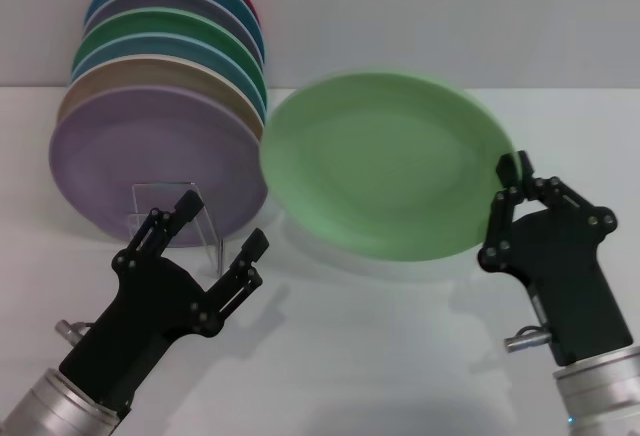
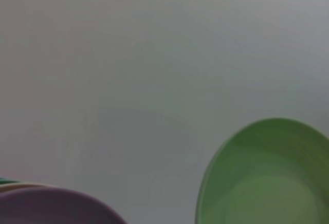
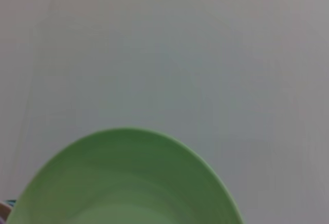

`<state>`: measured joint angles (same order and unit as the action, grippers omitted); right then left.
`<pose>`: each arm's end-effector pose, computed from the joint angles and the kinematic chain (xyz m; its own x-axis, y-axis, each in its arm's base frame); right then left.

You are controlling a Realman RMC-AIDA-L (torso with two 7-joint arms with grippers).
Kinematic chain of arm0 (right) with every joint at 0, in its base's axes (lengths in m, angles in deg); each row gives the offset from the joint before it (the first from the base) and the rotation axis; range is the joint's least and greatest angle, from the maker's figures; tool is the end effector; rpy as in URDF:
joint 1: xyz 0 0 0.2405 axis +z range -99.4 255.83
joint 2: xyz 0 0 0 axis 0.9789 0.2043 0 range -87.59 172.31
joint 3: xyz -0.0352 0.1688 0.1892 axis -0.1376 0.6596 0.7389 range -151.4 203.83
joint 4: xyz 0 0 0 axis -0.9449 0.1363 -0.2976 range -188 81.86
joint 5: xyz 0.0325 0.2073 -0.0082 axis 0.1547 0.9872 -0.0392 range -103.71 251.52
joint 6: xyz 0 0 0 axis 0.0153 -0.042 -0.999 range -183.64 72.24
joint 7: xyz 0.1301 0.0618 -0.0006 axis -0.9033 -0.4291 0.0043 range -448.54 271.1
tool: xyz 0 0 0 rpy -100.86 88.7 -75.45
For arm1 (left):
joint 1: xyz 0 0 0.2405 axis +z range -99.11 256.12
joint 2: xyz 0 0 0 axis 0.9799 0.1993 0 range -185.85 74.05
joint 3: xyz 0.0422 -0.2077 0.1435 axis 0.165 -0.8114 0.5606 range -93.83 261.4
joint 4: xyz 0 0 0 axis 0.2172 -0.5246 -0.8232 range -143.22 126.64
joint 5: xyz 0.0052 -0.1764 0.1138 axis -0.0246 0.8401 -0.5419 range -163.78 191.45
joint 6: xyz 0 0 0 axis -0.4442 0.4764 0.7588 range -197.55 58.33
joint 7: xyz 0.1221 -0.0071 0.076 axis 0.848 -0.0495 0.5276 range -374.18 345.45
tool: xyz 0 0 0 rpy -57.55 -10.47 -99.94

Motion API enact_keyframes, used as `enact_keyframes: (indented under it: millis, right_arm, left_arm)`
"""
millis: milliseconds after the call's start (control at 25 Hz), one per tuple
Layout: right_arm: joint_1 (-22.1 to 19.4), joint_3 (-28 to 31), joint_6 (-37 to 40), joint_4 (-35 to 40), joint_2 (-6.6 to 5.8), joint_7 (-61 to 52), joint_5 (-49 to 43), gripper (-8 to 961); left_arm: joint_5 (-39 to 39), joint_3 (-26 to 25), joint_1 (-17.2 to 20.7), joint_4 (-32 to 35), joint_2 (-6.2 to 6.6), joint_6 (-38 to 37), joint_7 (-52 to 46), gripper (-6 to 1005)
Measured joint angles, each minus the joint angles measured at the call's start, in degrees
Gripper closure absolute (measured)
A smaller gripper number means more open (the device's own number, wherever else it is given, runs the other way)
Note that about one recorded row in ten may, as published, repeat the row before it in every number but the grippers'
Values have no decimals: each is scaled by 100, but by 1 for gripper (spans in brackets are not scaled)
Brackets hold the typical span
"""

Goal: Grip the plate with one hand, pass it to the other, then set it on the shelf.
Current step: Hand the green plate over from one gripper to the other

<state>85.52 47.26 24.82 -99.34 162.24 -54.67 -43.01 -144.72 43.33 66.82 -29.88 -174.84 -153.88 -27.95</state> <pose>0.2183 0.2245 -0.0776 0.7394 0.2924 -0.6064 -0.5782 -0.1855 -0.7945 -0.2625 0.2318 -0.0684 0.5600 -0.1515 0.8145 0.5730 -0.6393 -0.5128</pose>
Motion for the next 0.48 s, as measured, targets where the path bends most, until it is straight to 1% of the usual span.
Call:
enact_keyframes:
  millis: [160,200,360,480]
  right_arm:
    - [-31,-284,13,-330,0,701,220,927]
    - [-31,-284,13,-330,0,701,220,927]
    - [-32,-595,26,-492,0,1203,472,926]
    - [-26,-645,39,-507,0,1276,527,926]
  left_arm:
    - [1,-73,-41,-62,17,291,2,188]
    - [1,-73,-41,-62,17,291,2,188]
    - [2,-97,-160,-64,25,429,4,188]
    - [6,-126,-195,-64,22,470,4,188]
